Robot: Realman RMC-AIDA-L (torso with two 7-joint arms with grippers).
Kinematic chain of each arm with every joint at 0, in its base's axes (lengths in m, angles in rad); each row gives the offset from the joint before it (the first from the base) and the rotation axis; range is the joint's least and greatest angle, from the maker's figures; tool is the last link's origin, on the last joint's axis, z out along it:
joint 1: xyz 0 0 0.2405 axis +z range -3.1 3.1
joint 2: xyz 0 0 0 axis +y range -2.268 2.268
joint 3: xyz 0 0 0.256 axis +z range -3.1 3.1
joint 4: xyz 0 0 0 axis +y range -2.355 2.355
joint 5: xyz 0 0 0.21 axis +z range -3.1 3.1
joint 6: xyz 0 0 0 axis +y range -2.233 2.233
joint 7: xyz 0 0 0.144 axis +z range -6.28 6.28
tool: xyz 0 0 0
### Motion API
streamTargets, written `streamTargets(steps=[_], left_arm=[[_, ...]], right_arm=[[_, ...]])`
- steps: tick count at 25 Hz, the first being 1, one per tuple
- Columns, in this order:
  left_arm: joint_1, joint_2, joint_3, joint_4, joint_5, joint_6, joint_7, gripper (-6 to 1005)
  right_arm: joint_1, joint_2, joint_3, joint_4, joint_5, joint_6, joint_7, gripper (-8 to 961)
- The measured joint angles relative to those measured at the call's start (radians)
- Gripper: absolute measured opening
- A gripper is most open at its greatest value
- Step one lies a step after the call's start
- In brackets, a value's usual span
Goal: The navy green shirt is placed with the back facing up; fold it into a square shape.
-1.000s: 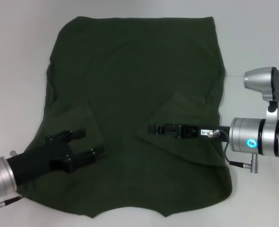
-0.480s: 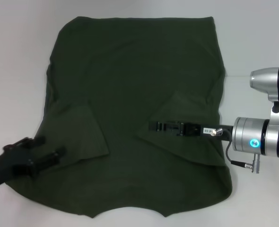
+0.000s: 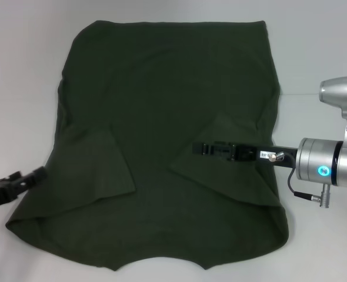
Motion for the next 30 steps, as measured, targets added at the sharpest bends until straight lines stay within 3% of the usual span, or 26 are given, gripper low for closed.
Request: streamTargets(steps=[12,19,30], left_arm=[[0.019,0.004,-0.020,0.058,0.121,-0.004,-0.136,811],[0.027,0.016,-0.022,0.084,0.159,0.057,-0.147,799],[0.027,0.018,-0.022,0.102,0.224,0.050,-0.160,778]], right_arm=[[-0.002,-0.014,0.000,-0.005,0.000,0.001,0.000,900],[-0.002,-0.017,0.003,-0.006,0.000,0.001,0.000,900],[-0.003,-0.021,0.004,-0.006,0.000,0.001,0.000,900]])
